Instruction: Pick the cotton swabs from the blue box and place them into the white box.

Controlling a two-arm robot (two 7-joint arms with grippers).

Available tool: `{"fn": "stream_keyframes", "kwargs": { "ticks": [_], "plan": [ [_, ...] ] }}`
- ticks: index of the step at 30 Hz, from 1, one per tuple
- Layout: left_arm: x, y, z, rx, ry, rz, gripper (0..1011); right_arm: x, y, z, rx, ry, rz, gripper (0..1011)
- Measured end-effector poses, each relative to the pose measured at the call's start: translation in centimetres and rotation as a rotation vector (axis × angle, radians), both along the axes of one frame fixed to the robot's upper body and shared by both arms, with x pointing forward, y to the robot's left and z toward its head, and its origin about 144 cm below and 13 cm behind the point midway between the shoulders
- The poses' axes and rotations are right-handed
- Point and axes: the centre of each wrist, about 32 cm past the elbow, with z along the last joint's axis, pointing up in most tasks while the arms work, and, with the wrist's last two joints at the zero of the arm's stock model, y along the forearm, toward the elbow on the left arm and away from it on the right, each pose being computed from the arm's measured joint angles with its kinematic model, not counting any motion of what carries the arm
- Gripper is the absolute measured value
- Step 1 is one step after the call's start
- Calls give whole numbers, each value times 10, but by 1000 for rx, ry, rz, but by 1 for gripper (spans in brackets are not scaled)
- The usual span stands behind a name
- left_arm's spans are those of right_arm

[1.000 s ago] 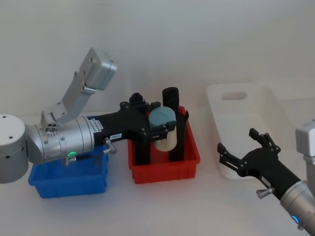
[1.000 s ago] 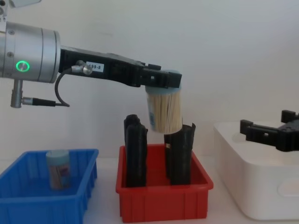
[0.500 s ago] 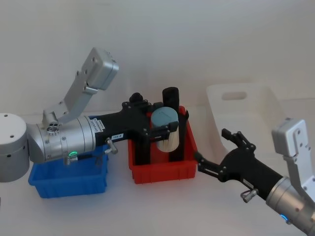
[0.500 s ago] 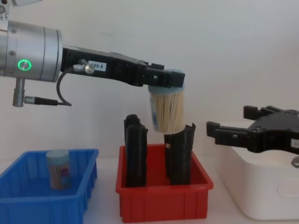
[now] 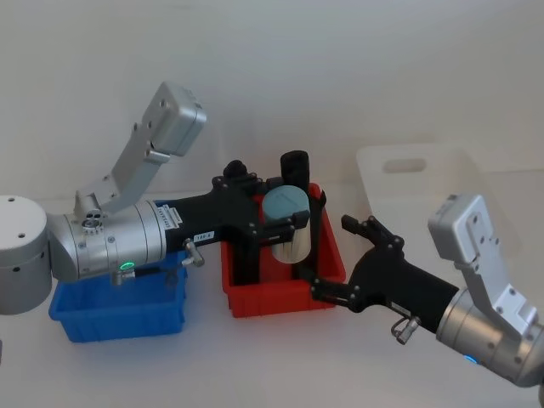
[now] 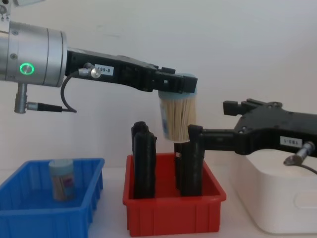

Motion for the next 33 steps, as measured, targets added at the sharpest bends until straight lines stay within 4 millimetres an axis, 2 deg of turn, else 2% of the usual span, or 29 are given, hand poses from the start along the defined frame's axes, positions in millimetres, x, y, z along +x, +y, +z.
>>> {"fn": "stream_keyframes", "kwargs": {
  "ticks": [15,33],
  "plan": [
    [0,0,0,0,0,-2,670,23,5,9,-75,-52,54,1002],
    [0,0,0,0,0,-2,669,47,9,7,-98,-76,112,1002]
  ]
}}
